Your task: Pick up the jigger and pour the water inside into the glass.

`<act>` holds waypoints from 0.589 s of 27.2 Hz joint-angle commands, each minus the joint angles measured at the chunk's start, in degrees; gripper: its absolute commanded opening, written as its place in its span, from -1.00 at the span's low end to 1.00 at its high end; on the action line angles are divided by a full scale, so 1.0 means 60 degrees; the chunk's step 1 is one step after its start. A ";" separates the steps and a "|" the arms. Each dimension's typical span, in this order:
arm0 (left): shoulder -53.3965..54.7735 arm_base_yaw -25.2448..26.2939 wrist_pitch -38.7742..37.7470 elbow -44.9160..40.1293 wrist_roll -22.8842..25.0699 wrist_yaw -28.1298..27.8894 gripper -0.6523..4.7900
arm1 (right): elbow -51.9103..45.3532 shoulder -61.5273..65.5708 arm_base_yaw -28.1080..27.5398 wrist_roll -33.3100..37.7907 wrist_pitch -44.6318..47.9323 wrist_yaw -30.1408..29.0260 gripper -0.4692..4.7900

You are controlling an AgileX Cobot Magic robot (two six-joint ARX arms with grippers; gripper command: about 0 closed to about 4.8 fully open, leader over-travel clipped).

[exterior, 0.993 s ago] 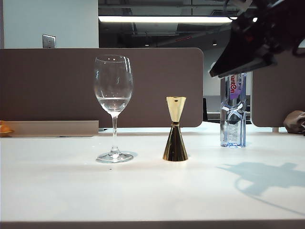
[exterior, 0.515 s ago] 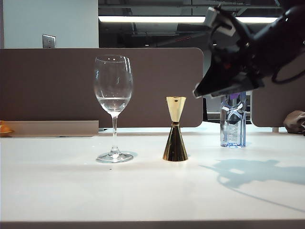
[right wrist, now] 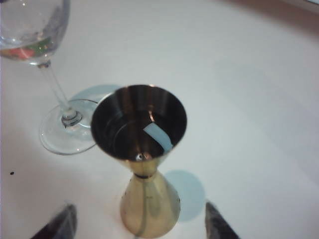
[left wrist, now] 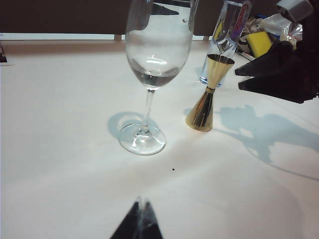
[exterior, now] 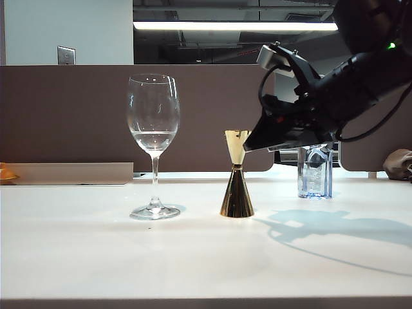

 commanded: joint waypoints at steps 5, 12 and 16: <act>0.0007 0.0007 0.0058 0.0047 0.0036 0.0015 -0.78 | 0.0477 0.0823 0.0022 0.0193 0.0557 -0.0291 0.42; 0.0007 0.0007 0.0058 0.0047 0.0036 0.0015 -0.78 | 0.1009 0.1574 0.0026 0.0270 0.0790 -0.0393 0.43; 0.0007 0.0007 0.0058 0.0047 0.0036 0.0015 -0.78 | 0.1013 0.1829 0.0026 0.0353 0.0991 -0.0393 0.43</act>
